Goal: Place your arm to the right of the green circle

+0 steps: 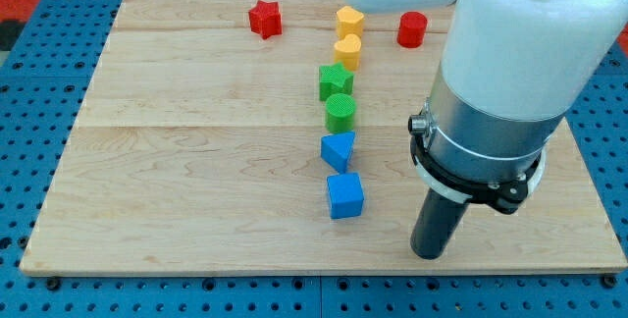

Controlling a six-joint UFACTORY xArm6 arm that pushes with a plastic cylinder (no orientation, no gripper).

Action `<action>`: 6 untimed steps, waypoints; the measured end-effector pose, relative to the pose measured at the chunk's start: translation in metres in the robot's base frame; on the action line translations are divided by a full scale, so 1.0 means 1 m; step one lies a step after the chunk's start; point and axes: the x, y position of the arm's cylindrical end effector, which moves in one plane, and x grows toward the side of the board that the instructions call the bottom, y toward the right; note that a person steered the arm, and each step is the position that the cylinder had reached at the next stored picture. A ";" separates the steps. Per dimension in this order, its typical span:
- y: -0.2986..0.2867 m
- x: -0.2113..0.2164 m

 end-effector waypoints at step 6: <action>-0.046 -0.149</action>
